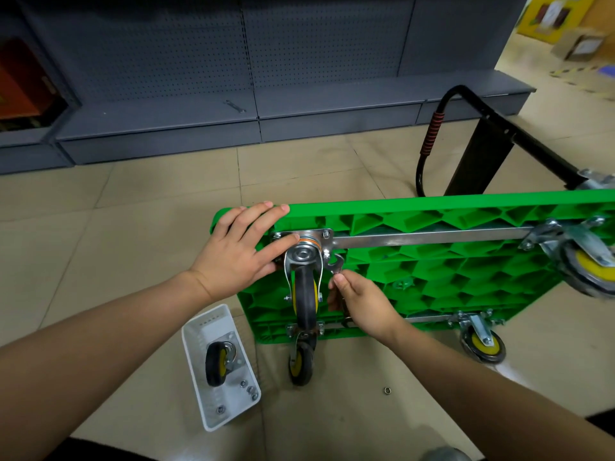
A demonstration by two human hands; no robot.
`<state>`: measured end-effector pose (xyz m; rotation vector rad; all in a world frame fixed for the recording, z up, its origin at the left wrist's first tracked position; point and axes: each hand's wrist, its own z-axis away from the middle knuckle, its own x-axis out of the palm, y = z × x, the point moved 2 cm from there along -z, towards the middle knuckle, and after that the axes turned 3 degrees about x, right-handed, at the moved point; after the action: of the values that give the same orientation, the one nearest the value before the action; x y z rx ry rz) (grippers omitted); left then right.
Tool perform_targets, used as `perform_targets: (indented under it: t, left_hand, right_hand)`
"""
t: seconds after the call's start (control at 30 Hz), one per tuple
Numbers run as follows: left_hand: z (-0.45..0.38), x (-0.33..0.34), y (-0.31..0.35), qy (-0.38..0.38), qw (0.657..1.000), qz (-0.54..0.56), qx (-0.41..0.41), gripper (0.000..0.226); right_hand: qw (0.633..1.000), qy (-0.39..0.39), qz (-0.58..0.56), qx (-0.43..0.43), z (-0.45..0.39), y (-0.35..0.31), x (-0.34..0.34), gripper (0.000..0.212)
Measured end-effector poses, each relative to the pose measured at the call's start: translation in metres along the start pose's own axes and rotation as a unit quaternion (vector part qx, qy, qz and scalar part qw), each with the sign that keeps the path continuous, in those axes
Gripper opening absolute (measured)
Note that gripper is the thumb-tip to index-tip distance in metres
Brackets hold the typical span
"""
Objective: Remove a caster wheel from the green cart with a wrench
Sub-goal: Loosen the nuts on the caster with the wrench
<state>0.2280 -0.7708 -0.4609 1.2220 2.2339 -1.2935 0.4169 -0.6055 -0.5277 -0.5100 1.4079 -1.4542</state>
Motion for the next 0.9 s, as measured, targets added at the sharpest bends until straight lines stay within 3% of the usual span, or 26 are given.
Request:
perform_targets:
  t: [0.23,0.43,0.73,0.9]
  left_hand:
    - [0.0,0.0,0.0,-0.002,1.0,0.0,0.0,0.063]
    - [-0.001,-0.001,0.001,0.001,1.0,0.002,-0.007,0.059]
    - [-0.002,-0.001,0.001,0.011,1.0,0.006,-0.008,0.056]
    - [-0.001,0.0,0.0,0.012,1.0,0.0,-0.003,0.063]
  right_hand:
    - [0.998,0.002,-0.061,-0.001,-0.003,-0.006,0.019,0.033]
    - [0.999,0.025,-0.047,-0.005,-0.015,0.003,0.027,0.035]
    - [0.975,0.007,0.212,-0.066,-0.019,0.002,-0.019,0.027]
    - [0.967,0.012,0.24,-0.085,-0.014,-0.001,-0.023,0.031]
